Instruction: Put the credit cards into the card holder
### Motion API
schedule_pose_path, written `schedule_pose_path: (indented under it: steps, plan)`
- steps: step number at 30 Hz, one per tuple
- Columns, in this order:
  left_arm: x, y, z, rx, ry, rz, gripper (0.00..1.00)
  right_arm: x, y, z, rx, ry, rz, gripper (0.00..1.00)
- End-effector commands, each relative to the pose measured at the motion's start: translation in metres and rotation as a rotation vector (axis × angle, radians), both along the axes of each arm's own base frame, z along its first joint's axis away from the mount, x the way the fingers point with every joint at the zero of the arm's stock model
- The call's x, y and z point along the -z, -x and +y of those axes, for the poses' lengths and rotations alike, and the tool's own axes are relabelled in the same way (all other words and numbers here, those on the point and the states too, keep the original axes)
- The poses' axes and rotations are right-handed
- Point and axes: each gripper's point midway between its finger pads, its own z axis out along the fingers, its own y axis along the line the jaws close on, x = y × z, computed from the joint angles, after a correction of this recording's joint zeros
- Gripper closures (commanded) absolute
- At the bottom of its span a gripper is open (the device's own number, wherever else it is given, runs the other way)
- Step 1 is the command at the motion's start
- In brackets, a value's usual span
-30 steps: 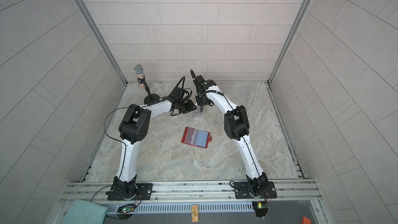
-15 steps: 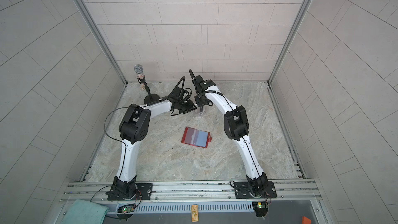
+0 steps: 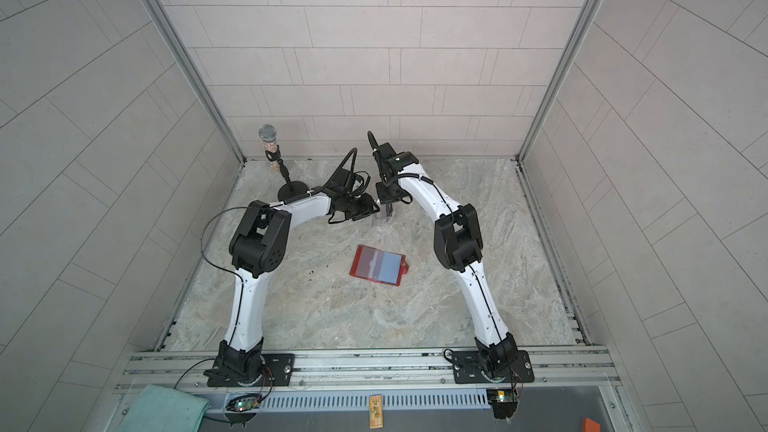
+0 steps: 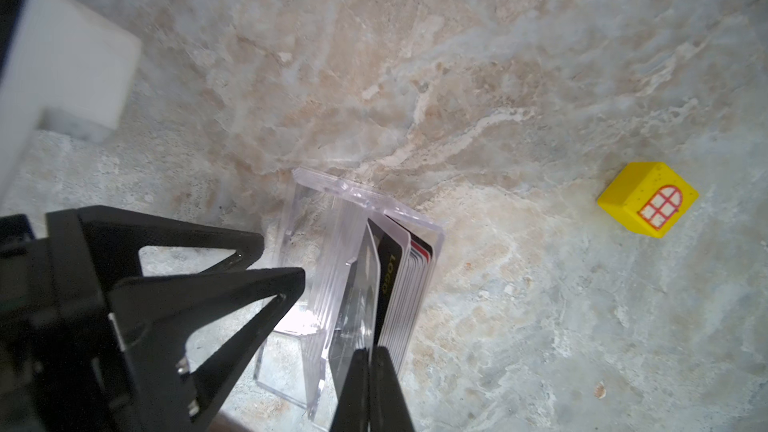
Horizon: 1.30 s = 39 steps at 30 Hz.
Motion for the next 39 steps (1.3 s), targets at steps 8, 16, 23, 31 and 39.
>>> schedule_pose_path:
  steps: [8, 16, 23, 31, 39]
  plan:
    - [-0.063, 0.01, -0.005, 0.049, 0.095, -0.051, 0.3, -0.072, 0.01, -0.017, 0.049, -0.174, -0.079, 1.0]
    - [-0.086, 0.033, 0.013, 0.062, 0.045, -0.109, 0.27, -0.086, 0.034, -0.025, 0.045, -0.297, -0.087, 1.0]
    - [-0.066, 0.083, 0.039, 0.067, -0.02, -0.074, 0.29, -0.072, 0.08, -0.039, 0.054, -0.369, -0.065, 1.0]
    - [-0.038, 0.136, 0.046, 0.106, 0.019, -0.018, 0.33, -0.047, 0.134, -0.034, 0.071, -0.565, -0.04, 1.0]
    - [-0.02, 0.161, 0.041, 0.129, 0.073, 0.01, 0.41, -0.013, 0.168, -0.022, 0.09, -0.679, -0.014, 1.0]
